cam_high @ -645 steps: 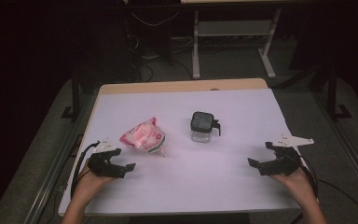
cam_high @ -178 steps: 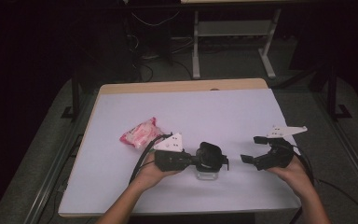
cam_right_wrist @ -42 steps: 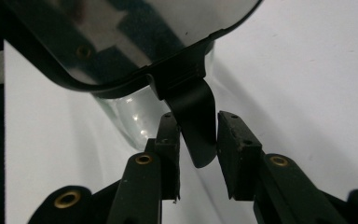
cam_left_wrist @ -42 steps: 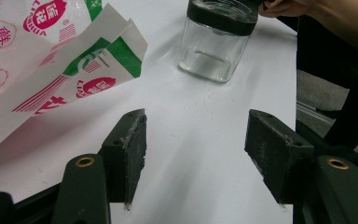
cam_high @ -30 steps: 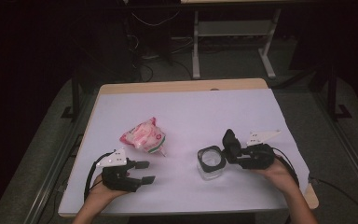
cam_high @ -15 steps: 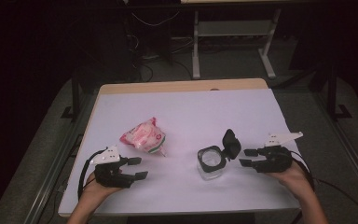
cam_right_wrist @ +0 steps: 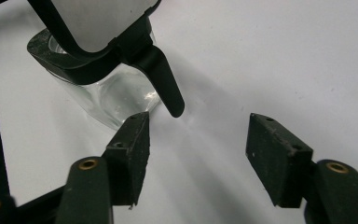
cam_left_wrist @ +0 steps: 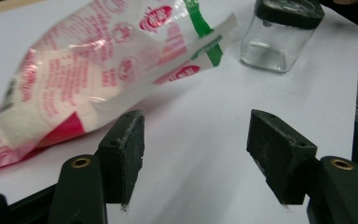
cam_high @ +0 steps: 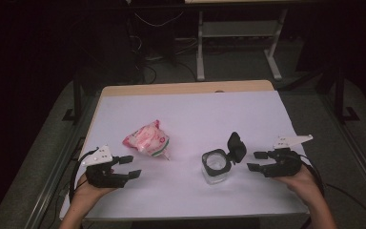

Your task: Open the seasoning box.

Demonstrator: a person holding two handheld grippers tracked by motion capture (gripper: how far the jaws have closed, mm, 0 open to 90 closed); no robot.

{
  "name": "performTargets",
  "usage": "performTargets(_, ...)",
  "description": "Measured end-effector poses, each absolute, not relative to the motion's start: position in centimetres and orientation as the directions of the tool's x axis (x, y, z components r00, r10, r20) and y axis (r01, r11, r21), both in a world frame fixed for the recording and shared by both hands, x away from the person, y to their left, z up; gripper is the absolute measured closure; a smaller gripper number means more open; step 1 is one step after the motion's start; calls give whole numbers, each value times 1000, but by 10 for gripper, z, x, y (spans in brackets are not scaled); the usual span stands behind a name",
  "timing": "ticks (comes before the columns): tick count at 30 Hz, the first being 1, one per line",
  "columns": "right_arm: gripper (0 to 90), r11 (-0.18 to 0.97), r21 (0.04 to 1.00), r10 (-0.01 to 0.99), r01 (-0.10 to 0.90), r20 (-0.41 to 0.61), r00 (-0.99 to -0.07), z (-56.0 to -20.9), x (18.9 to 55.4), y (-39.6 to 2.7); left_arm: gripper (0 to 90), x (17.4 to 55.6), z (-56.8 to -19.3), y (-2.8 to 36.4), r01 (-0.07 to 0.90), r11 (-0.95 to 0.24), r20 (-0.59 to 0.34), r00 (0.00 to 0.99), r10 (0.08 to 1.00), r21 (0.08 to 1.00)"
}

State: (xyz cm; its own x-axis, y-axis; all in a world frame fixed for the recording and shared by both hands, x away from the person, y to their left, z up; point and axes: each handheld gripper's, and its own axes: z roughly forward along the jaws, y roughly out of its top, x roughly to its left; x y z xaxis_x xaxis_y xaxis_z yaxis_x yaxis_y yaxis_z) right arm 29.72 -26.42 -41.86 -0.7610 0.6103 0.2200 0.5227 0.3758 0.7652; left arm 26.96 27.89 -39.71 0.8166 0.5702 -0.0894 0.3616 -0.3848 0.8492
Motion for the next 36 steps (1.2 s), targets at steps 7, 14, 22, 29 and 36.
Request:
performTargets(7,366,357,764,632,537,225,-741,-419,291,-263,338,278,-394,287,357,-384,-74,807,586,852)
performTargets(14,352,331,775,643,539,232,-730,-423,287,-266,292,283,-393,281,328,-385,-51,813,580,862)
performTargets(22,350,324,778,646,539,234,-726,-423,289,-269,292,291,-386,261,289,-402,-27,838,545,869)
performTargets(29,348,318,781,649,538,234,-724,-423,290,-271,292,306,-388,235,255,-448,15,856,516,857)
performTargets(36,347,313,783,652,538,235,-721,-422,290,-274,293,315,-394,220,251,-467,26,860,509,848)
